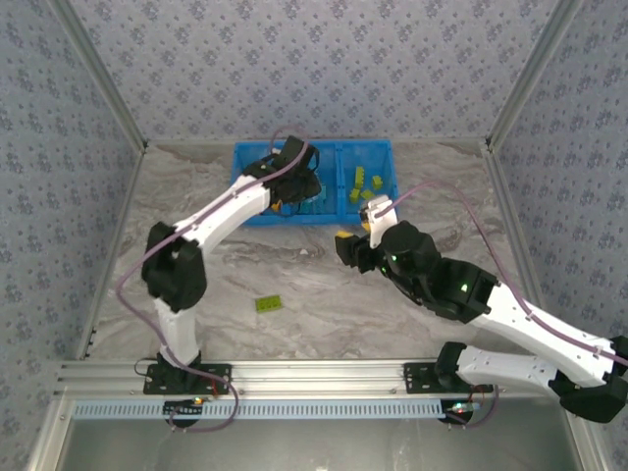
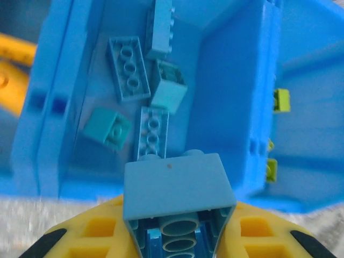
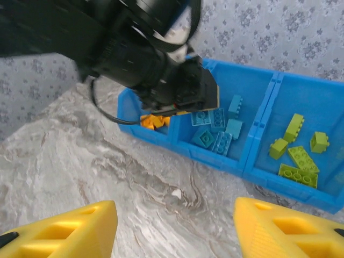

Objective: Sort the legos into containers by color

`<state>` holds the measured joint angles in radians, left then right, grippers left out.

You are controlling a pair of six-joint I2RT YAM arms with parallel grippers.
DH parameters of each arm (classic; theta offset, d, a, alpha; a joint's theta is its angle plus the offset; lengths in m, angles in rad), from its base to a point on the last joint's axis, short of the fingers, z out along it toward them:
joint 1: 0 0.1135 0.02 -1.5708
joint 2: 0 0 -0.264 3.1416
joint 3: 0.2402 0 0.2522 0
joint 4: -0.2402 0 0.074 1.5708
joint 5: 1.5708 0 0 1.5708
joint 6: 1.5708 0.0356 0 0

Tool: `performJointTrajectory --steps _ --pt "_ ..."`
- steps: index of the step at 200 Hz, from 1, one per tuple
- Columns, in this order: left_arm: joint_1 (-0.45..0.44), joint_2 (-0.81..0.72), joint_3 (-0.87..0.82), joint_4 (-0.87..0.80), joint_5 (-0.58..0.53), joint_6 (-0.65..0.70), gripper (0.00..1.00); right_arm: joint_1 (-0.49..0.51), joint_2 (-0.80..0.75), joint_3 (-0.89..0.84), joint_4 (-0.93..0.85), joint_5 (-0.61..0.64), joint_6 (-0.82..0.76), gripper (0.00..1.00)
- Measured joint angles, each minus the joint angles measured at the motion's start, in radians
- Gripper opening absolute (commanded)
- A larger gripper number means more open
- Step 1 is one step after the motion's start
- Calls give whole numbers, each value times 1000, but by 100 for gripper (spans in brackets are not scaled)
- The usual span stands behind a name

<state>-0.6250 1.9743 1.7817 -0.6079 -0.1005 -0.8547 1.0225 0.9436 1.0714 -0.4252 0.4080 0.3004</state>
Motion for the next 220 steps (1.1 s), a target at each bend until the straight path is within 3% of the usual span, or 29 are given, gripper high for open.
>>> performJointTrajectory --steps 46,92,144,177,220 --pt "54 283 315 -16 47 135 26 -24 1 18 22 -31 27 62" --pt "60 462 529 -26 89 182 26 -27 1 18 22 -44 56 62" --pt "76 582 632 -35 109 185 28 -30 1 18 16 -49 74 62" --pt "83 632 702 -47 120 185 30 -42 6 -3 -6 64 133 62" --pt "84 646 711 -59 135 191 43 -116 104 -10 39 112 134 61"
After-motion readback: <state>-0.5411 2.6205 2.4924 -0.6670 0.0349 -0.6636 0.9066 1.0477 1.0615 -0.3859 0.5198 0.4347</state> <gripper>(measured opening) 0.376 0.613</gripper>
